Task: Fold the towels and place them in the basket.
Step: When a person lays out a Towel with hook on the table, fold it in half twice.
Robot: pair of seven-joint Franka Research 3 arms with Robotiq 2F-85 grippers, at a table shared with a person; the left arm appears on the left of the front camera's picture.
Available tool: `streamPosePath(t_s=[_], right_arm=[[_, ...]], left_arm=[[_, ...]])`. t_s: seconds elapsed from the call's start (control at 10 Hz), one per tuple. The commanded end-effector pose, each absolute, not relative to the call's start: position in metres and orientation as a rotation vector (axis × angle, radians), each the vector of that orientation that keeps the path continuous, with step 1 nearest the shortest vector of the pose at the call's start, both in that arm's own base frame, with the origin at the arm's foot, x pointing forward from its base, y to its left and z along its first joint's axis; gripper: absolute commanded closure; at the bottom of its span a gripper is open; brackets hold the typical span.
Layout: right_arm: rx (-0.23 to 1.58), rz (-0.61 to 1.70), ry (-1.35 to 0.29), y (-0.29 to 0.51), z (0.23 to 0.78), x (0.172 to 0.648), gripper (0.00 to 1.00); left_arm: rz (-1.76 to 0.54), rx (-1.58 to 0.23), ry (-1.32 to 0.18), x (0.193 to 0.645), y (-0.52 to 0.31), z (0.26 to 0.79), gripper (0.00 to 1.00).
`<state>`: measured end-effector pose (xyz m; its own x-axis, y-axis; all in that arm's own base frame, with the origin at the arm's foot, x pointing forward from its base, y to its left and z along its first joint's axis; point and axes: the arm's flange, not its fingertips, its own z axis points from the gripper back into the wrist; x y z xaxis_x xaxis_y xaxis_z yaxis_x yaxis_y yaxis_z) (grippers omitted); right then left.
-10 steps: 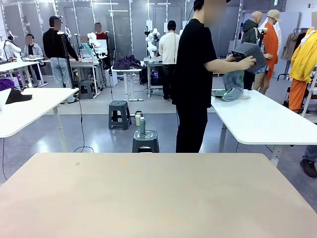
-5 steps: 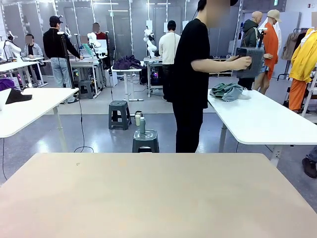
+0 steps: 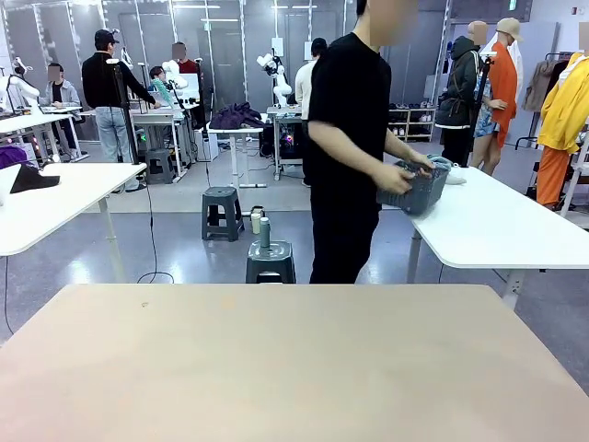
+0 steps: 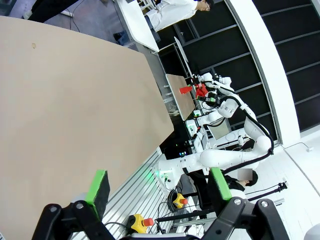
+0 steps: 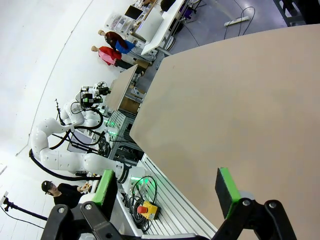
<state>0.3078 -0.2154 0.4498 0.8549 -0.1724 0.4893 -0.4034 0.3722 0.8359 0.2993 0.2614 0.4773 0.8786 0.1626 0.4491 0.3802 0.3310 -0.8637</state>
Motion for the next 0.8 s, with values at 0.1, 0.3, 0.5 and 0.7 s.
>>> streamPosePath(t_s=[0.1,0.3,0.5,0.7], right_arm=[[1.205,0.173,-0.582,-0.2165,0.4499,0.3099,0.00],[1.205,0.173,-0.582,-0.2165,0.4499,0.3099,0.00],[1.205,0.173,-0.582,-0.2165,0.4499,0.3099,0.00],[1.205,0.173,-0.582,-0.2165,0.4499,0.3099,0.00]], left_arm=[[-0.176,-1.247,-0.514,0.2966,0.2627,0.4770,0.00],[-0.176,-1.247,-0.514,0.2966,0.2627,0.4770,0.00],[-0.176,-1.247,-0.514,0.2966,0.2627,0.4770,0.00],[-0.176,-1.247,-0.514,0.2966,0.2627,0.4770,0.00]])
